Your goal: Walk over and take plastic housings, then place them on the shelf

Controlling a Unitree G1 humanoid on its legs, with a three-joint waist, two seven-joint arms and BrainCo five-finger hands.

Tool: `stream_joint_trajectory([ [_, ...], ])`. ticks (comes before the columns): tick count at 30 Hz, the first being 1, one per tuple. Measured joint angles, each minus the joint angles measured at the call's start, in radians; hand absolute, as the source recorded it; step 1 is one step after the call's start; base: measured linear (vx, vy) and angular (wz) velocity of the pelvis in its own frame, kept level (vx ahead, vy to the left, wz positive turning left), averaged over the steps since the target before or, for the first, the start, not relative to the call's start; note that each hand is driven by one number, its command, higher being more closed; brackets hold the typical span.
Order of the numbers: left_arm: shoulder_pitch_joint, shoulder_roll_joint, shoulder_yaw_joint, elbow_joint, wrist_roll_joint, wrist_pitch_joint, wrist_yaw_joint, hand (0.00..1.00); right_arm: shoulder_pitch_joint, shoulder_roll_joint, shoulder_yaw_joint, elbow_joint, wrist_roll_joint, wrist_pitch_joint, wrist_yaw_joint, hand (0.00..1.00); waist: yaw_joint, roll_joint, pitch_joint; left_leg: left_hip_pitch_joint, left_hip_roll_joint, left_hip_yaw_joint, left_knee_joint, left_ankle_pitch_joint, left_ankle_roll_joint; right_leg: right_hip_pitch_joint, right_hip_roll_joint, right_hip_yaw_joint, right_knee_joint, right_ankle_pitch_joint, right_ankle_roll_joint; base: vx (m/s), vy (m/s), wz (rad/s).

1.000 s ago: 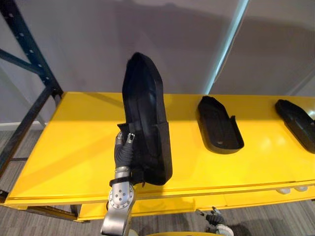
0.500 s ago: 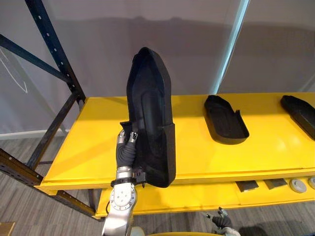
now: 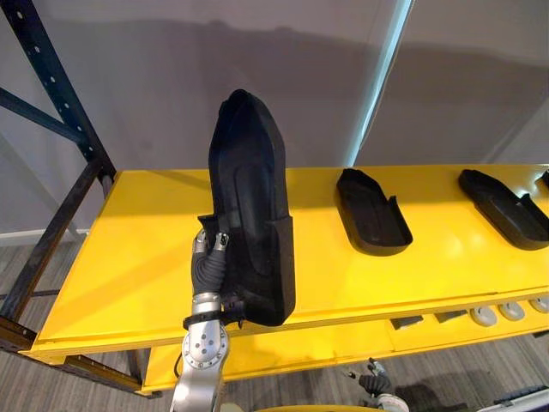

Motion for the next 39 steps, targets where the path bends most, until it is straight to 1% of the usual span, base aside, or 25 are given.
stream_joint_trajectory([
  [2, -0.001, 0.003, 0.028, 0.000, 0.025, 0.007, 0.001, 1.00, 0.004, -0.002, 0.001, 0.000, -0.001, 0.000, 0.001, 0.00, 0.000, -0.001, -0.002, -0.001, 0.001, 0.006, -0.013, -0.001, 0.000, 0.005, 0.003, 0.008, -0.016, 0.008, -0.001, -0.10, 0.004, -0.10],
  [7, -0.070, 0.059, 0.115, 0.037, 0.076, 0.044, 0.036, 1.00, 0.026, -0.011, 0.002, 0.003, -0.010, 0.000, 0.004, 0.00, 0.000, -0.002, -0.004, 0.004, -0.002, 0.007, -0.041, 0.015, -0.004, 0.001, 0.007, 0.013, -0.038, 0.021, -0.002, -0.07, -0.004, -0.01],
  [8, -0.098, 0.076, 0.158, 0.058, 0.095, 0.061, 0.050, 1.00, 0.036, -0.013, 0.002, 0.005, -0.010, 0.000, 0.006, 0.00, -0.001, 0.002, -0.011, 0.004, -0.003, 0.007, -0.051, 0.022, -0.007, 0.000, 0.008, 0.015, -0.051, 0.030, -0.003, 0.00, -0.006, -0.04],
  [11, -0.164, 0.102, 0.218, 0.114, 0.107, 0.087, 0.074, 1.00, 0.036, -0.017, 0.000, 0.019, -0.012, 0.001, 0.024, 0.00, -0.002, -0.001, -0.020, 0.004, -0.004, 0.008, -0.054, 0.037, -0.008, 0.001, 0.016, 0.019, -0.066, 0.044, -0.003, 0.04, -0.014, -0.05],
  [15, -0.224, 0.113, 0.266, 0.179, 0.118, 0.126, 0.090, 1.00, 0.033, -0.017, -0.004, 0.024, -0.032, 0.000, 0.038, 0.00, -0.006, -0.006, -0.024, 0.008, -0.010, 0.012, -0.073, 0.050, -0.009, -0.004, 0.013, 0.020, -0.069, 0.046, -0.004, 0.01, -0.002, -0.01],
  [18, -0.241, 0.117, 0.290, 0.216, 0.122, 0.140, 0.105, 1.00, 0.022, -0.025, -0.007, 0.048, -0.042, 0.001, 0.045, 0.00, -0.006, -0.005, -0.023, 0.018, -0.010, 0.020, -0.093, 0.059, -0.009, -0.010, 0.016, 0.033, -0.069, 0.049, -0.007, 0.00, -0.008, -0.10],
  [19, -0.242, 0.120, 0.307, 0.245, 0.122, 0.141, 0.109, 1.00, 0.013, -0.027, -0.007, 0.048, -0.047, 0.001, 0.045, 0.00, -0.004, 0.003, -0.027, 0.028, -0.010, 0.028, -0.113, 0.070, -0.012, -0.017, 0.017, 0.041, -0.070, 0.053, -0.011, 0.00, -0.015, -0.22],
  [20, -0.246, 0.125, 0.315, 0.269, 0.122, 0.143, 0.111, 1.00, 0.013, -0.029, -0.007, 0.048, -0.049, 0.001, 0.045, 0.00, -0.004, 0.003, -0.029, 0.036, -0.010, 0.034, -0.129, 0.078, -0.012, -0.018, 0.017, 0.046, -0.071, 0.058, -0.012, -0.02, -0.024, -0.18],
  [22, -0.281, 0.151, 0.349, 0.371, 0.121, 0.168, 0.113, 1.00, 0.011, -0.035, -0.007, 0.048, -0.051, 0.001, 0.045, 0.00, -0.007, 0.008, -0.026, 0.055, -0.018, 0.038, -0.183, 0.112, -0.012, -0.021, 0.016, 0.047, -0.082, 0.067, -0.011, -0.03, -0.025, -0.06],
  [23, -0.290, 0.154, 0.352, 0.393, 0.121, 0.172, 0.115, 1.00, 0.009, -0.036, -0.007, 0.048, -0.052, 0.002, 0.045, 0.00, -0.008, 0.009, -0.025, 0.057, -0.020, 0.037, -0.195, 0.120, -0.012, -0.024, 0.016, 0.046, -0.082, 0.068, -0.011, -0.04, -0.020, 0.02],
  [24, -0.303, 0.157, 0.360, 0.422, 0.121, 0.185, 0.119, 1.00, 0.009, -0.038, -0.007, 0.048, -0.053, 0.002, 0.045, 0.00, -0.009, 0.010, -0.025, 0.061, -0.023, 0.037, -0.219, 0.137, -0.011, -0.032, 0.015, 0.045, -0.081, 0.072, -0.012, -0.07, -0.020, 0.02],
  [28, -0.323, 0.162, 0.392, 0.480, 0.121, 0.204, 0.126, 1.00, 0.005, -0.039, -0.014, 0.048, -0.057, 0.004, 0.046, 0.00, -0.018, 0.012, -0.023, 0.076, -0.031, 0.038, -0.270, 0.168, -0.009, -0.040, 0.014, 0.044, -0.082, 0.079, -0.012, -0.08, -0.008, 0.01],
  [29, -0.324, 0.176, 0.393, 0.501, 0.120, 0.208, 0.126, 1.00, 0.004, -0.041, -0.016, 0.048, -0.062, 0.004, 0.046, 0.00, -0.028, 0.017, -0.021, 0.088, -0.037, 0.038, -0.295, 0.181, -0.008, -0.046, 0.012, 0.044, -0.082, 0.080, -0.012, -0.09, 0.005, 0.00],
  [31, -0.332, 0.183, 0.399, 0.521, 0.114, 0.210, 0.125, 1.00, 0.002, -0.045, -0.016, 0.048, -0.066, 0.004, 0.046, 0.00, -0.028, 0.017, -0.020, 0.097, -0.043, 0.038, -0.323, 0.192, -0.009, -0.053, 0.010, 0.047, -0.084, 0.081, -0.010, -0.08, 0.010, -0.01],
  [32, -0.348, 0.184, 0.415, 0.540, 0.103, 0.210, 0.125, 0.00, 0.000, -0.045, -0.019, 0.047, -0.070, 0.005, 0.047, 0.00, -0.029, 0.019, -0.019, 0.099, -0.047, 0.038, -0.341, 0.204, -0.007, -0.055, 0.008, 0.048, -0.091, 0.085, -0.007, -0.07, 0.017, -0.01],
  [36, -0.364, 0.187, 0.447, 0.571, 0.087, 0.210, 0.126, 0.00, 0.000, -0.046, -0.022, 0.047, -0.076, 0.006, 0.047, 0.00, -0.030, 0.021, -0.017, 0.110, -0.056, 0.038, -0.369, 0.212, -0.011, -0.053, 0.005, 0.054, -0.105, 0.092, -0.005, -0.02, 0.020, -0.03],
  [37, -0.378, 0.187, 0.457, 0.573, 0.062, 0.210, 0.127, 0.00, 0.000, -0.045, -0.022, 0.047, -0.079, 0.007, 0.047, 0.00, -0.028, 0.021, -0.017, 0.111, -0.057, 0.039, -0.373, 0.213, -0.011, -0.052, 0.004, 0.056, -0.111, 0.094, -0.002, 0.00, 0.000, 0.00],
  [38, -0.385, 0.189, 0.460, 0.577, 0.062, 0.210, 0.129, 0.00, 0.000, -0.045, -0.022, 0.047, -0.079, 0.007, 0.047, 0.00, -0.028, 0.021, -0.017, 0.111, -0.058, 0.039, -0.375, 0.213, -0.011, -0.052, 0.004, 0.056, -0.112, 0.095, -0.002, 0.00, 0.000, 0.00],
  [39, -0.401, 0.200, 0.463, 0.591, 0.061, 0.209, 0.134, 0.00, -0.001, -0.045, -0.022, 0.047, -0.081, 0.007, 0.047, 0.00, -0.029, 0.019, -0.019, 0.112, -0.058, 0.039, -0.381, 0.219, -0.007, -0.052, 0.004, 0.056, -0.116, 0.097, -0.001, 0.03, 0.002, -0.01],
])
